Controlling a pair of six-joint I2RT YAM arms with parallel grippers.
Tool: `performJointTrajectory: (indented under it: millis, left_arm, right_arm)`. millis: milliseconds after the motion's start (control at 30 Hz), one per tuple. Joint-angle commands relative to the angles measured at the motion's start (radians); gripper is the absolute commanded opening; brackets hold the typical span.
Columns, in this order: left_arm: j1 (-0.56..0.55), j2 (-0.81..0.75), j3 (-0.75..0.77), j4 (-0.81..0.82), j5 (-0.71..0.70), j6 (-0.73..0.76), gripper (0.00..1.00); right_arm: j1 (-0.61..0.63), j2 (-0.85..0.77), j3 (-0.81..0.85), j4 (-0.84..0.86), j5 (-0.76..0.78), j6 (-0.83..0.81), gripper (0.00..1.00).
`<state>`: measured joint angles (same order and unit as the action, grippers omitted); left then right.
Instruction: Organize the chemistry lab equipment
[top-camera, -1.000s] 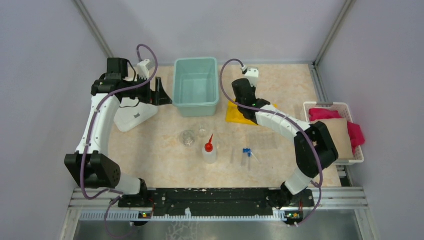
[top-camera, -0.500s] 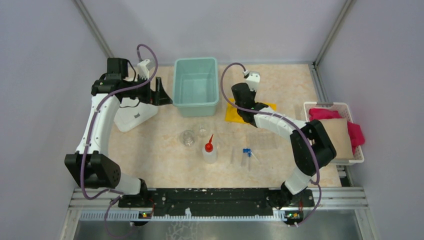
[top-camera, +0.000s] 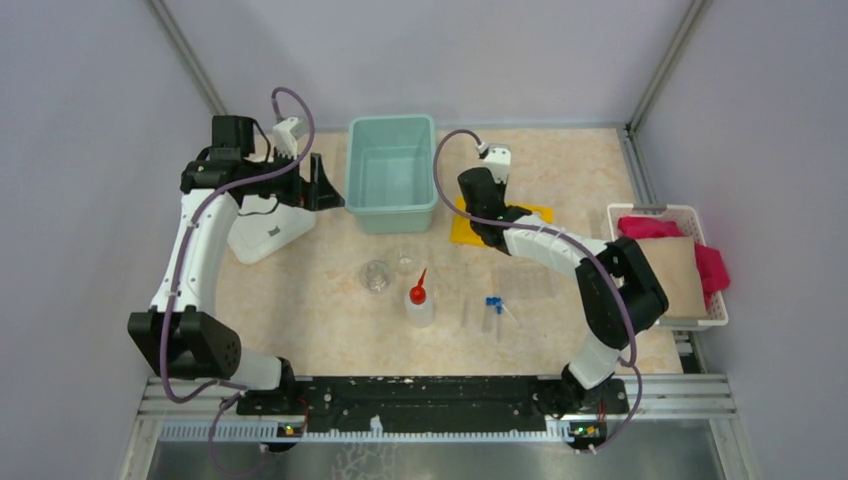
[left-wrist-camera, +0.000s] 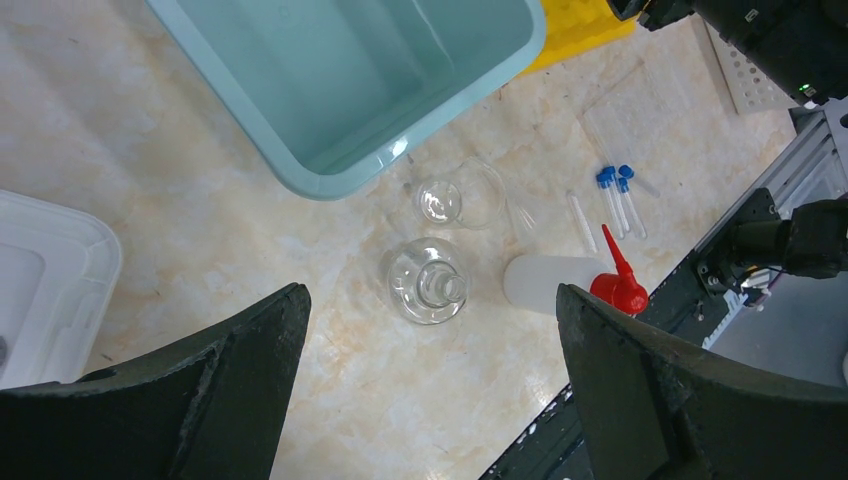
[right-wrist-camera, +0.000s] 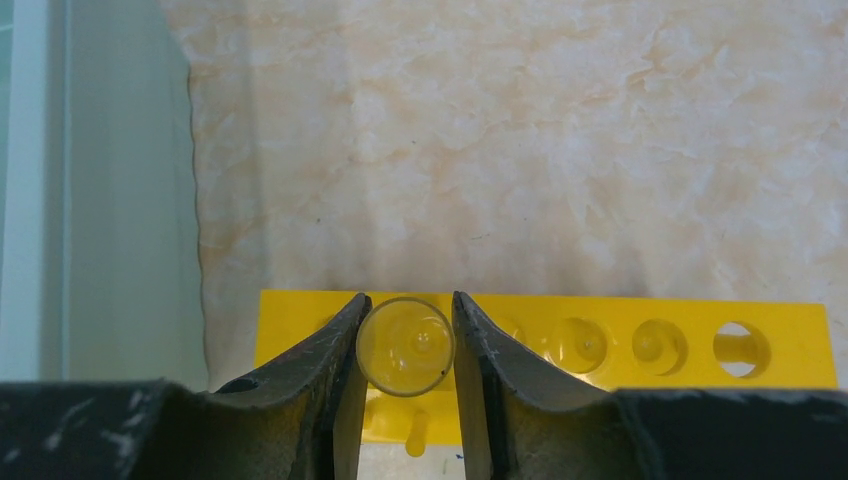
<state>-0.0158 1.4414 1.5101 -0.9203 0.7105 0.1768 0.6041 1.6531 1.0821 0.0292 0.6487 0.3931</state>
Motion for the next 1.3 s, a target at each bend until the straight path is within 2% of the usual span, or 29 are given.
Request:
performJointTrajectory:
  millis: [0, 67, 267, 433, 600, 733, 1000, 1267]
  left_arm:
    - [0.000, -0.028, -0.003, 0.011, 0.009, 0.016, 0.99]
    - [0.000, -0.028, -0.001, 0.011, 0.009, 0.017, 0.99]
    - [0.000, -0.027, 0.007, 0.008, 0.013, 0.016, 0.99]
    - [0.001, -0.027, 0.021, 0.003, 0.009, 0.016, 0.99]
    - [0.001, -0.029, 0.033, -0.007, 0.011, 0.013, 0.99]
    - [0.002, -0.038, 0.035, -0.011, 0.007, 0.015, 0.99]
    - [0.001, -0.045, 0.041, -0.026, 0.017, 0.024, 0.99]
    - [0.001, -0.057, 0.035, -0.029, 0.020, 0.025, 0.99]
  right_arm:
    - [0.008, 0.001, 0.055, 0.002, -0.010, -0.009, 0.37]
    - [0.008, -0.013, 0.065, -0.018, -0.015, -0.001, 0.48]
    - [0.009, -0.130, 0.106, -0.130, -0.017, 0.023, 0.71]
    - [0.007, -0.276, 0.162, -0.286, -0.045, 0.057, 0.77]
    - [0.013, -0.334, 0.274, -0.612, -0.106, 0.162, 0.72]
    - [0.065, -0.345, 0.241, -0.788, -0.179, 0.235, 0.60]
    - [0.276, -0.356, 0.005, -0.796, -0.379, 0.376, 0.50]
    - [0.289, -0.256, -0.138, -0.683, -0.498, 0.383, 0.35]
